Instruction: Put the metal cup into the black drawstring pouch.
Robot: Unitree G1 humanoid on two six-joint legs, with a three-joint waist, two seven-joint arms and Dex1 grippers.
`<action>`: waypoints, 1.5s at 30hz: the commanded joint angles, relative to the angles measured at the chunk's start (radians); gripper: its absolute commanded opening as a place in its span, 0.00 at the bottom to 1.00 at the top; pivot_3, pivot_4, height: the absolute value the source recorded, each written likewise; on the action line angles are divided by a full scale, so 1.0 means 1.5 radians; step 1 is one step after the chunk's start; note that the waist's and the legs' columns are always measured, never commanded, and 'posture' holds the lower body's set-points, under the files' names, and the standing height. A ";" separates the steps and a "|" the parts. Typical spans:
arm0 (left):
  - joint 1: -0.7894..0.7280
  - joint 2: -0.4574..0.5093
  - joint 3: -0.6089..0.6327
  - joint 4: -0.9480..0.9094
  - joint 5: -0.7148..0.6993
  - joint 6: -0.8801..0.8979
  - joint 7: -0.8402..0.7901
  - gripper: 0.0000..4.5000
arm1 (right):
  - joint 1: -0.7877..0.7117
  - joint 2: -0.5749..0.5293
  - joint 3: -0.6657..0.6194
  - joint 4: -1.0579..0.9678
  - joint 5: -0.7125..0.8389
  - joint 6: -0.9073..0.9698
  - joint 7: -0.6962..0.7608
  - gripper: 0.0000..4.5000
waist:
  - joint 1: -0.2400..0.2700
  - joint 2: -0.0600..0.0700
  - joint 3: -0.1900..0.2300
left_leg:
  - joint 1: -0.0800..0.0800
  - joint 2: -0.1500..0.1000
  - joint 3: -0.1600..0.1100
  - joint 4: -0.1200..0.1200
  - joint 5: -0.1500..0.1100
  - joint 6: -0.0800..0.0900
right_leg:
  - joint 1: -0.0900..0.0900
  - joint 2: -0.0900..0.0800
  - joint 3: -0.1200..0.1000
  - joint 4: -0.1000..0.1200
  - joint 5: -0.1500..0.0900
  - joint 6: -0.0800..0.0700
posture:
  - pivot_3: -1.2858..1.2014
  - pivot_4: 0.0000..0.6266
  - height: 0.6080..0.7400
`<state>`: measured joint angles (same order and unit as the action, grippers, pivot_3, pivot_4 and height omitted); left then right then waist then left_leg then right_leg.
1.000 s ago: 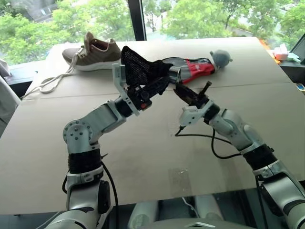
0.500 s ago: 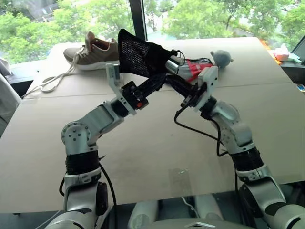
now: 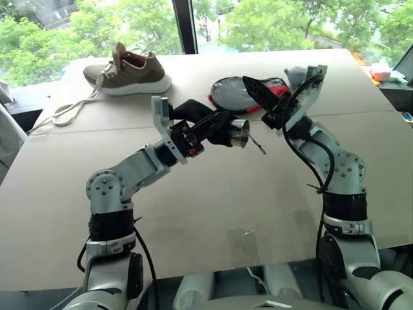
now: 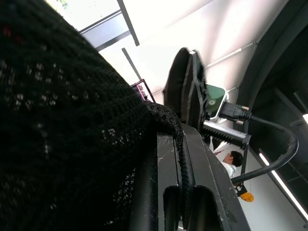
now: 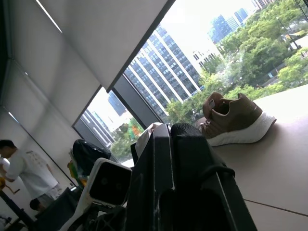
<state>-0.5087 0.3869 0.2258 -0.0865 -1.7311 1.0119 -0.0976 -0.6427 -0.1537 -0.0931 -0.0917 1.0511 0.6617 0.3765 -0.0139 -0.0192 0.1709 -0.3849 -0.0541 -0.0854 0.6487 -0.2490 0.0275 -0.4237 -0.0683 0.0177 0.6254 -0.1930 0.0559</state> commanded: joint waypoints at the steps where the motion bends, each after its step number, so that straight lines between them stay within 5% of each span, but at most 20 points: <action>1: -0.006 0.004 0.006 -0.001 -0.008 -0.006 -0.013 0.00 | 0.011 -0.014 0.003 -0.051 -0.043 -0.031 0.028 0.02 | 0.001 0.000 0.000 | 0.000 0.000 0.000 0.000 0.000 0.000 | 0.000 0.000 0.000 0.000 0.000 0.000 | 0.52 0.24 0.97; 5: -0.001 -0.002 0.005 0.005 0.000 -0.012 -0.007 0.00 | 0.043 -0.080 0.015 -0.102 -0.130 -0.065 0.066 0.02 | 0.002 0.000 0.000 | 0.000 0.000 0.000 0.000 0.000 0.000 | 0.000 0.000 0.000 0.000 0.000 0.000 | 0.52 0.24 0.97; 8: -0.001 -0.004 0.004 0.008 0.004 -0.015 -0.004 0.00 | 0.084 -0.152 0.037 -0.145 -0.185 -0.079 0.122 0.19 | 0.003 0.000 0.000 | -0.001 -0.001 -0.001 0.000 0.001 -0.001 | 0.000 0.000 -0.001 -0.001 0.000 0.000 | 0.52 0.24 0.97; 11: -0.001 -0.006 0.002 0.009 0.002 -0.016 -0.002 0.00 | 0.119 -0.192 0.040 -0.175 -0.204 -0.073 0.144 0.51 | 0.000 0.000 0.000 | -0.001 0.000 0.000 0.000 0.001 -0.001 | 0.000 0.000 -0.001 0.000 0.000 0.000 | 0.52 0.24 0.97; 16: -0.003 -0.013 -0.001 0.014 -0.001 -0.015 0.002 0.00 | 0.168 -0.242 0.102 -0.226 -0.240 -0.053 0.193 0.51 | 0.000 0.000 0.000 | 0.000 0.000 0.000 0.000 0.000 0.000 | 0.000 0.000 0.000 0.000 0.000 0.000 | 0.52 0.24 0.97; 33: -0.009 -0.028 -0.004 0.004 -0.010 -0.016 0.021 0.00 | 0.132 -0.174 0.179 -0.192 -0.326 -0.054 0.189 0.51 | 0.003 0.000 0.000 | 0.000 0.000 0.000 0.001 0.001 -0.002 | 0.000 -0.001 0.000 0.000 0.000 0.000 | 0.52 0.24 0.97; 36: -0.008 -0.028 -0.003 0.003 -0.012 -0.017 0.024 0.00 | 0.129 -0.165 0.180 -0.192 -0.336 -0.058 0.192 0.33 | 0.003 0.000 0.000 | 0.000 0.000 0.000 0.001 0.001 -0.002 | 0.000 -0.001 0.000 0.000 0.000 0.000 | 0.52 0.24 0.97; 38: -0.007 -0.029 -0.003 0.002 -0.014 -0.018 0.026 0.00 | 0.129 -0.162 0.180 -0.191 -0.342 -0.061 0.194 0.12 | 0.003 0.000 0.000 | 0.000 0.000 0.000 0.001 0.001 -0.002 | 0.000 -0.001 0.000 0.000 0.000 0.000 | 0.52 0.24 0.97; 42: -0.003 -0.032 -0.008 -0.003 -0.016 -0.015 0.027 0.00 | 0.124 -0.160 0.186 -0.187 -0.374 -0.089 0.193 0.05 | 0.003 0.000 0.000 | 0.000 0.000 0.000 0.001 0.001 -0.002 | 0.000 -0.001 -0.001 0.000 0.000 0.000 | 0.52 0.24 0.97; 45: -0.002 -0.033 -0.013 -0.005 -0.020 -0.011 0.025 0.00 | 0.101 -0.200 0.261 -0.153 -0.547 -0.231 0.193 0.05 | 0.003 0.000 0.000 | 0.000 0.000 0.000 0.001 0.001 -0.002 | 0.000 -0.001 0.000 0.000 0.000 0.000 | 0.52 0.24 0.97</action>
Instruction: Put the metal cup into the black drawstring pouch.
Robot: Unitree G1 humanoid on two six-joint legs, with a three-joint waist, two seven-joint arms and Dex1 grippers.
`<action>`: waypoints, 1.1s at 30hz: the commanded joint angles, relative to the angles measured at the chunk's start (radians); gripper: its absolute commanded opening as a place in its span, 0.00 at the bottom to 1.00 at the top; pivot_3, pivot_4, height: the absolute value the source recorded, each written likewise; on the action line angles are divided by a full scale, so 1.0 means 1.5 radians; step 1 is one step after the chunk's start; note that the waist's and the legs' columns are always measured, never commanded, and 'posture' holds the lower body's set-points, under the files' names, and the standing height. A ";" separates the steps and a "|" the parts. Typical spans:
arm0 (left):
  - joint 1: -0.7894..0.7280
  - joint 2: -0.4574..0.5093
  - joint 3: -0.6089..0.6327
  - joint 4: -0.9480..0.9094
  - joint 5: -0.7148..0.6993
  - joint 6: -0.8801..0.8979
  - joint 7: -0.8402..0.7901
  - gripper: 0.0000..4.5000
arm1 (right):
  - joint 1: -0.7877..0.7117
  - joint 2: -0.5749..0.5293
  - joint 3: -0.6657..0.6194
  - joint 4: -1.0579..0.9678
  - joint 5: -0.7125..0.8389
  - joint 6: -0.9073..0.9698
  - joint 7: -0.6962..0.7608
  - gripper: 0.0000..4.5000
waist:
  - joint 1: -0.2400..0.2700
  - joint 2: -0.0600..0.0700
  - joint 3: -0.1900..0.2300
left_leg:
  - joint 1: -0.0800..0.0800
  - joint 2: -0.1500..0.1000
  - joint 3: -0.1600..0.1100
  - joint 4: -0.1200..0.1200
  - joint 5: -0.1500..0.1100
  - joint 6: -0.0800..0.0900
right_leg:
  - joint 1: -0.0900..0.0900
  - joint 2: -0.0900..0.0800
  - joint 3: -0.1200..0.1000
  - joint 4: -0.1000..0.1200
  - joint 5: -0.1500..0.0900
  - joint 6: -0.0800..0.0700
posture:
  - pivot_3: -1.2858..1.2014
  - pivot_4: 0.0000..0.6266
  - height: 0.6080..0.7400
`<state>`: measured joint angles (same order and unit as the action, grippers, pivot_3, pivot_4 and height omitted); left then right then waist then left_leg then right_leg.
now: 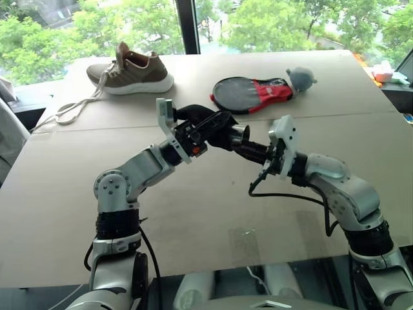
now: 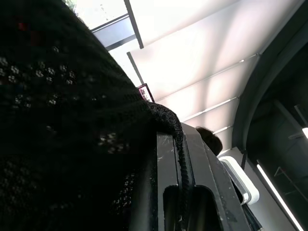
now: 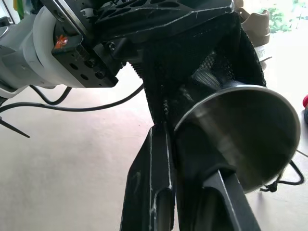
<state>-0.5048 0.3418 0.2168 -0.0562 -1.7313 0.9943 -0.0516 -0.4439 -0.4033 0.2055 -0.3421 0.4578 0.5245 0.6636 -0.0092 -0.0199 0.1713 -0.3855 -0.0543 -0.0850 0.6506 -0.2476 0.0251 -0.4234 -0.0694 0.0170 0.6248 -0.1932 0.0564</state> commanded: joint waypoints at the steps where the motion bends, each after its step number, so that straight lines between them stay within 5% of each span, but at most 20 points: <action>1: -0.006 -0.003 -0.008 -0.025 -0.021 0.002 -0.005 0.00 | -0.040 -0.043 0.085 0.029 -0.204 -0.188 -0.001 0.05 | -0.001 0.000 0.000 | 0.000 -0.001 0.000 0.000 0.000 0.000 | 0.000 0.000 0.000 0.000 0.000 0.000 | 0.52 0.24 0.97; 7: -0.018 -0.009 -0.019 -0.007 -0.018 0.008 -0.014 0.00 | -0.136 -0.090 0.204 0.206 -0.557 -0.501 -0.126 0.05 | -0.002 0.000 0.000 | 0.000 -0.001 0.001 0.000 0.000 0.000 | 0.000 0.000 0.000 0.000 0.000 0.000 | 0.52 0.24 0.97; 12: -0.027 -0.010 -0.022 -0.004 -0.019 0.009 -0.014 0.00 | -0.192 -0.082 0.219 0.303 -0.683 -0.592 -0.209 0.05 | -0.001 -0.001 0.001 | 0.000 -0.001 0.000 0.000 0.000 -0.001 | 0.000 0.000 0.000 0.000 0.000 0.000 | 0.52 0.24 0.97; 19: 0.007 -0.021 -0.023 -0.046 -0.027 -0.003 -0.008 0.00 | -0.032 0.210 -0.003 0.200 -0.097 -0.254 -0.129 0.05 | -0.002 -0.002 0.001 | 0.000 0.002 -0.001 -0.001 0.000 -0.001 | -0.001 0.001 0.001 -0.001 0.000 0.000 | 0.52 0.24 0.97; 23: 0.019 -0.025 -0.029 -0.055 -0.031 -0.004 -0.004 0.00 | -0.052 0.290 -0.141 0.161 0.192 -0.021 -0.199 0.05 | 0.000 -0.002 0.001 | -0.001 0.000 -0.001 0.000 0.000 0.000 | -0.001 0.000 0.000 0.000 0.000 0.000 | 0.52 0.24 0.97; 25: 0.018 -0.024 -0.034 -0.054 -0.031 -0.003 -0.006 0.00 | -0.064 0.290 -0.161 0.157 0.233 0.032 -0.206 0.05 | 0.000 -0.001 0.001 | -0.001 0.000 -0.002 0.000 -0.001 0.002 | -0.001 0.000 0.000 0.001 0.000 -0.001 | 0.52 0.24 0.97; 29: 0.009 -0.025 -0.037 -0.048 -0.029 -0.007 -0.007 0.00 | -0.076 0.263 -0.111 0.151 0.120 -0.016 -0.209 0.05 | -0.002 -0.001 0.001 | 0.000 0.000 -0.001 0.000 -0.001 0.002 | -0.001 0.001 0.000 0.001 0.000 -0.001 | 0.52 0.24 0.97; 33: 0.002 -0.026 -0.037 -0.040 -0.026 -0.012 -0.006 0.00 | -0.094 0.134 0.063 0.199 -0.269 -0.294 -0.246 0.05 | -0.004 -0.001 0.001 | 0.000 -0.001 0.000 -0.001 0.000 0.000 | -0.001 0.002 0.001 0.001 0.000 -0.001 | 0.52 0.24 0.97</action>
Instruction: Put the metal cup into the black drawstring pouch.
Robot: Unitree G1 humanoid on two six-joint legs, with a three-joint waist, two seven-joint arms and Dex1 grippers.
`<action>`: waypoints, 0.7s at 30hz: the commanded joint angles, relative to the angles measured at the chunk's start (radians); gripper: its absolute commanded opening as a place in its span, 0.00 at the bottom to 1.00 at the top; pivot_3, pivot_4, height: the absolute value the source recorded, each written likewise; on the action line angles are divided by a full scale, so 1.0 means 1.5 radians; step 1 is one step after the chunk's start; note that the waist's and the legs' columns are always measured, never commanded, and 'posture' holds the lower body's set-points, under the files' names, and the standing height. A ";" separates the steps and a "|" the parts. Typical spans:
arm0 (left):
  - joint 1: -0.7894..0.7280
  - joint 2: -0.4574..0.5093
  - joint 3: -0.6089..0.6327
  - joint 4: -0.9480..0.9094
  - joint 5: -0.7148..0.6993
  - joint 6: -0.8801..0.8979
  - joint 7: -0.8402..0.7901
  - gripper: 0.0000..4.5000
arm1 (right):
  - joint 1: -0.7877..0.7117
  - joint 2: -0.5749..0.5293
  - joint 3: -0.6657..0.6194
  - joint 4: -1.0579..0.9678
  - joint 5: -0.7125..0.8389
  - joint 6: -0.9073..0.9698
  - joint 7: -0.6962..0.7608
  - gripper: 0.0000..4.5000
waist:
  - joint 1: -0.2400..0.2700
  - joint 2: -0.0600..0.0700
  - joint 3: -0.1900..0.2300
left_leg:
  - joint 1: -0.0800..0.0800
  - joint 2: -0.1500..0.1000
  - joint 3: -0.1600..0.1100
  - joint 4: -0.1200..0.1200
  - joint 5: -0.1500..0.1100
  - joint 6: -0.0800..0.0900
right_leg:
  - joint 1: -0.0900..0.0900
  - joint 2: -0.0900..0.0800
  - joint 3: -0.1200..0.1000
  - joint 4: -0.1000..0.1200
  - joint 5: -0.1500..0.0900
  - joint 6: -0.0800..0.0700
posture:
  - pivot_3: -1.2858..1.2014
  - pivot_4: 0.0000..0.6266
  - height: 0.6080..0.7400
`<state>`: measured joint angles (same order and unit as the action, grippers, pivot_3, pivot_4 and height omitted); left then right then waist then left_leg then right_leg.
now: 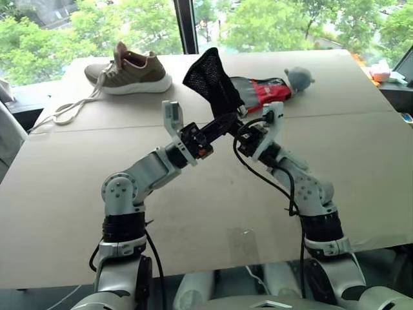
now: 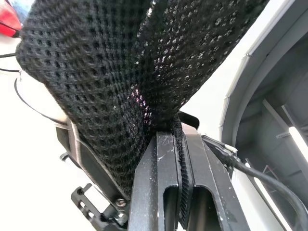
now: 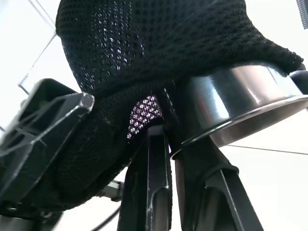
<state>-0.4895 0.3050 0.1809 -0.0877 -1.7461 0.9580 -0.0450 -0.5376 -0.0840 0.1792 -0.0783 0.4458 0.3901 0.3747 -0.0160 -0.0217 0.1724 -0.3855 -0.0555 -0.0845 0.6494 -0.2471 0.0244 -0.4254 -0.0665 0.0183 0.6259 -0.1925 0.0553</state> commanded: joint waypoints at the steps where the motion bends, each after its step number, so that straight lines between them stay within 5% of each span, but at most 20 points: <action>1: -0.009 -0.002 -0.013 -0.017 -0.015 0.011 -0.010 0.00 | -0.041 -0.121 0.122 0.043 -0.353 -0.275 -0.067 0.05 | 0.000 0.000 0.000 | 0.000 0.000 0.000 0.000 0.000 0.000 | 0.000 0.000 0.000 0.000 0.000 0.000 | 0.52 0.24 0.97; 5: -0.020 -0.008 -0.015 -0.014 -0.018 0.005 -0.003 0.00 | -0.086 -0.237 0.227 0.125 -0.641 -0.445 -0.167 0.05 | 0.002 0.000 0.000 | 0.000 -0.002 0.000 0.000 0.000 0.000 | 0.000 0.000 0.000 0.000 0.000 0.000 | 0.52 0.24 0.97; 8: -0.032 -0.013 -0.019 -0.011 -0.019 0.004 -0.001 0.00 | -0.109 -0.266 0.253 0.143 -0.756 -0.482 -0.214 0.05 | 0.001 -0.001 0.000 | -0.001 -0.001 0.001 0.000 0.001 -0.001 | -0.001 0.000 0.001 0.000 0.000 0.000 | 0.52 0.24 0.97; 21: -0.084 -0.041 -0.034 0.051 0.046 -0.001 0.014 0.00 | -0.135 -0.230 0.232 0.131 -0.878 -0.523 -0.249 0.05 | 0.004 -0.001 0.000 | -0.001 0.000 0.001 0.001 0.001 -0.001 | -0.001 0.000 0.001 0.000 0.000 0.000 | 0.52 0.24 0.97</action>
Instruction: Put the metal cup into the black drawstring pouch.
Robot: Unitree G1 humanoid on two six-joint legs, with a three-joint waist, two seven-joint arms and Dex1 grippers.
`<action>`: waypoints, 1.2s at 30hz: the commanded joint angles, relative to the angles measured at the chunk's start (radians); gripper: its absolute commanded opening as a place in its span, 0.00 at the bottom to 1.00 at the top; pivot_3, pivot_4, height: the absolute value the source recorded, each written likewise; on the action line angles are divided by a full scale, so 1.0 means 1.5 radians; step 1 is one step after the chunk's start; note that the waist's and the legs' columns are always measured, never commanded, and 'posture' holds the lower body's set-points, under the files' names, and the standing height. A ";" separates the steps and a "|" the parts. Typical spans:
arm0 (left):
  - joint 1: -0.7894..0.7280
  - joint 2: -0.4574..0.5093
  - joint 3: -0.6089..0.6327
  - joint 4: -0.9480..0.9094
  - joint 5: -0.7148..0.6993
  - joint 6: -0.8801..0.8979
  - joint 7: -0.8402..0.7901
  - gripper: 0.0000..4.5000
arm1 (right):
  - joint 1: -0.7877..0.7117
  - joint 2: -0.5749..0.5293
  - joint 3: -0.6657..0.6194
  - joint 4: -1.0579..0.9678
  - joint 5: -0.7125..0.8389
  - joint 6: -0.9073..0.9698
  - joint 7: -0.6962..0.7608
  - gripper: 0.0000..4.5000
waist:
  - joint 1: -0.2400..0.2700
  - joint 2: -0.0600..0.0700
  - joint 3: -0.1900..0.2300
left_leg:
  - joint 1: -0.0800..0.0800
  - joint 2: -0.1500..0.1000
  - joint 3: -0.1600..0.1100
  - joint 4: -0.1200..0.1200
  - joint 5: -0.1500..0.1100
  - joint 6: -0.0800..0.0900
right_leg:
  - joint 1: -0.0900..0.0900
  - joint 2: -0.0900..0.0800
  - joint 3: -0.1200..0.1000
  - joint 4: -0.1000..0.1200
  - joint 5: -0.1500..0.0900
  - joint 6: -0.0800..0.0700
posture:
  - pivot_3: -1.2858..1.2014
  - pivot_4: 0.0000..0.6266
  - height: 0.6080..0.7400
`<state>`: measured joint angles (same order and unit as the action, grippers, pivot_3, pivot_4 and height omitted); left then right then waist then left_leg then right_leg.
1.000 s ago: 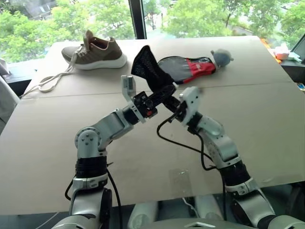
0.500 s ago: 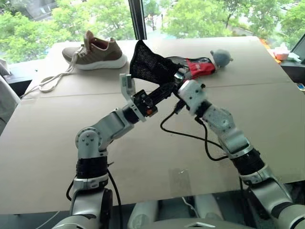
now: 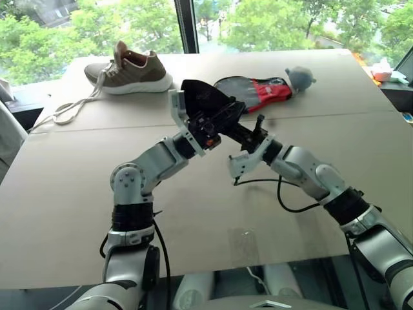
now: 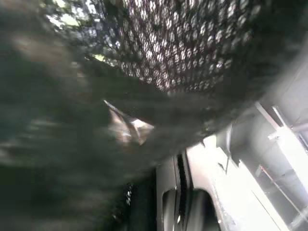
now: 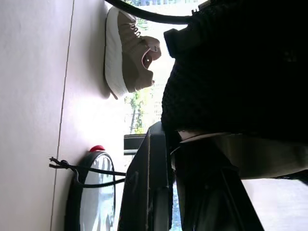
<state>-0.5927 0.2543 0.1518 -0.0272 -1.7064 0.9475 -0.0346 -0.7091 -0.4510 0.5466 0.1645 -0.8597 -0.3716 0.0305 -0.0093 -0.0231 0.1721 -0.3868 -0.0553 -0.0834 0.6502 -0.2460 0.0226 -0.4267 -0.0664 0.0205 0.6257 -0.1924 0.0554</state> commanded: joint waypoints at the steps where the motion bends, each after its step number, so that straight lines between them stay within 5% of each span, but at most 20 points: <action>1: -0.014 -0.006 -0.015 0.014 0.024 0.010 0.006 0.00 | -0.021 0.017 -0.018 -0.027 -0.003 -0.015 -0.015 0.05 | -0.001 0.000 0.000 | 0.000 0.000 0.000 0.000 0.000 0.000 | 0.000 0.000 0.000 0.000 0.000 0.000 | 0.52 0.24 0.97; 3: -0.003 0.001 -0.022 0.001 0.041 0.024 -0.012 0.00 | -0.017 0.032 -0.037 -0.015 0.043 -0.013 0.003 0.05 | -0.003 0.000 0.000 | 0.000 0.000 0.000 0.000 0.000 0.000 | 0.000 0.000 0.000 0.000 0.000 0.000 | 0.52 0.24 0.97; 11: 0.076 0.040 -0.036 -0.057 0.036 0.083 -0.070 0.00 | 0.031 0.222 -0.248 -0.046 0.662 0.135 0.212 0.05 | -0.005 0.000 0.000 | 0.001 0.003 0.000 -0.001 0.000 0.000 | 0.000 0.001 0.001 0.000 0.000 0.000 | 0.52 0.24 0.97; 17: 0.089 0.056 -0.025 -0.064 0.027 0.079 -0.081 0.00 | 0.024 0.251 -0.361 -0.089 0.973 0.389 0.289 0.05 | -0.002 0.000 0.000 | 0.001 0.003 -0.001 0.000 0.000 0.000 | 0.002 0.001 -0.001 0.000 0.000 0.000 | 0.52 0.24 0.97; 20: 0.086 0.066 -0.021 -0.073 0.036 0.072 -0.091 0.00 | 0.027 0.246 -0.394 -0.098 1.048 0.467 0.278 0.05 | -0.003 0.000 0.000 | 0.001 0.003 -0.001 0.000 -0.001 0.002 | 0.002 0.001 -0.001 0.000 0.000 -0.001 | 0.52 0.24 0.97; 23: 0.076 0.072 -0.012 -0.073 0.030 0.065 -0.091 0.00 | 0.036 0.221 -0.371 -0.101 0.993 0.458 0.282 0.05 | -0.003 0.001 0.000 | 0.001 0.003 -0.002 -0.001 -0.001 0.002 | 0.001 0.001 -0.001 0.000 0.000 -0.001 | 0.52 0.24 0.97; 29: 0.057 0.070 -0.002 -0.055 0.013 0.051 -0.072 0.00 | 0.027 0.076 -0.150 -0.050 0.456 0.105 0.175 0.05 | -0.004 0.000 0.000 | 0.001 0.000 0.000 -0.001 0.000 0.000 | 0.000 0.001 0.000 0.000 0.000 0.000 | 0.52 0.24 0.97; 32: 0.049 0.066 -0.004 -0.046 0.018 0.048 -0.061 0.00 | 0.015 0.029 -0.094 -0.027 0.294 0.001 0.115 0.05 | -0.003 0.000 0.000 | 0.001 0.000 0.000 -0.001 0.000 0.000 | 0.000 0.001 0.000 0.001 0.000 0.000 | 0.52 0.24 0.97; 36: 0.044 0.072 0.000 -0.041 0.031 0.051 -0.066 0.00 | 0.029 0.048 -0.115 0.003 0.330 -0.030 0.119 0.05 | -0.004 0.000 0.000 | 0.001 0.000 0.001 -0.001 0.000 0.000 | -0.001 0.001 0.001 0.001 0.000 0.000 | 0.52 0.24 0.97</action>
<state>-0.5102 0.3554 0.1475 -0.0764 -1.6528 1.0173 -0.1232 -0.6608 -0.4009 0.4160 0.1800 -0.4189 -0.3902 0.2138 -0.0159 -0.0231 0.1722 -0.3858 -0.0528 -0.0819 0.6490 -0.2459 0.0222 -0.4276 -0.0647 0.0224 0.6266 -0.1922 0.0549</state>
